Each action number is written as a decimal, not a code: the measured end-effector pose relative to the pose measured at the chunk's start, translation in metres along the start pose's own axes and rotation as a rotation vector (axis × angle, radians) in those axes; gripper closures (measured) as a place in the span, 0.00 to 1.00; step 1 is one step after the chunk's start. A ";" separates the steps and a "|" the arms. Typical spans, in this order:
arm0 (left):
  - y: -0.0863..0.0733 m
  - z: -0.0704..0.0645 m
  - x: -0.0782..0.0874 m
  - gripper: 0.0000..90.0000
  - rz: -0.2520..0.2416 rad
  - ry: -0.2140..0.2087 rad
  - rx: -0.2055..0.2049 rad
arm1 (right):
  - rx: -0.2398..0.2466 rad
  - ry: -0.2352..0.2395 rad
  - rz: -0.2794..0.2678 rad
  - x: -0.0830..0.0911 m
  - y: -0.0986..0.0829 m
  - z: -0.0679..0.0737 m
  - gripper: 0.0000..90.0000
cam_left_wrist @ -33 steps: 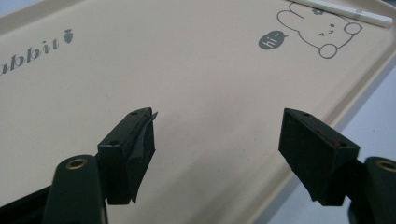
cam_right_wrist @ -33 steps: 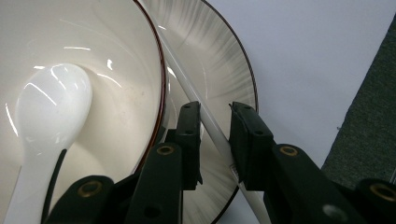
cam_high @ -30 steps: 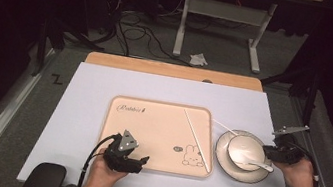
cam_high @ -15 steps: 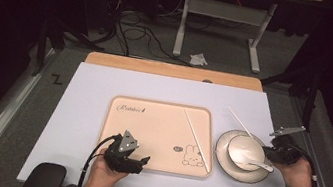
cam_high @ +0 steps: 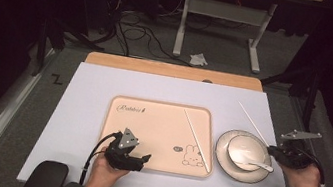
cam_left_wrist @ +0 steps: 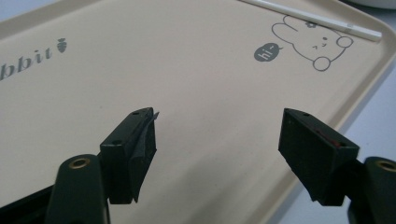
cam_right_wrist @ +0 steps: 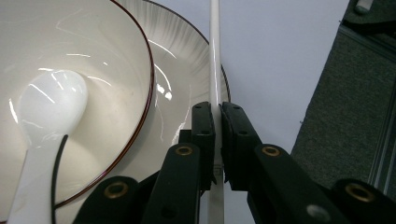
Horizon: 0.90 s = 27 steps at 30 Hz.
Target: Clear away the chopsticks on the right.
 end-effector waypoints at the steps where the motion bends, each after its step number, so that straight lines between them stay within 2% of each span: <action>1: 0.000 -0.001 -0.001 0.31 0.000 -0.002 -0.004 | -0.004 0.004 -0.002 0.002 -0.001 0.001 0.96; 10: 0.005 0.000 -0.011 0.32 0.014 -0.011 -0.009 | -0.031 -0.004 -0.042 0.020 -0.001 0.007 0.96; 11: 0.006 -0.001 -0.013 0.32 0.017 -0.020 -0.018 | -0.036 -0.007 -0.053 0.028 -0.001 0.009 0.96; 16: 0.008 -0.004 -0.016 0.32 0.022 -0.036 -0.030 | -0.040 -0.020 -0.074 0.041 0.000 0.015 0.96; 17: 0.010 -0.005 -0.018 0.32 0.021 -0.041 -0.037 | -0.047 -0.021 -0.083 0.050 0.000 0.020 0.96; 18: 0.010 -0.005 -0.018 0.33 0.021 -0.041 -0.037 | -0.047 -0.021 -0.083 0.050 0.000 0.020 0.96; 20: 0.012 -0.006 -0.020 0.33 0.011 -0.057 -0.029 | -0.076 0.001 -0.117 0.060 0.001 0.028 0.96; 24: 0.015 -0.006 -0.020 0.33 0.005 -0.068 -0.027 | -0.088 0.003 -0.121 0.065 0.000 0.037 0.96; 27: 0.017 -0.007 -0.022 0.33 0.003 -0.068 -0.041 | -0.086 0.008 -0.120 0.067 -0.002 0.051 0.96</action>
Point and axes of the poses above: each handheld gripper's, and its own axes: x roughly backward along the jaws, y roughly out of its top, z roughly to its left, the point moved 9 cm from there along -x, roughly forward along the jaws, and after that the axes turned 5 degrees about -y, right-handed, at the moved point
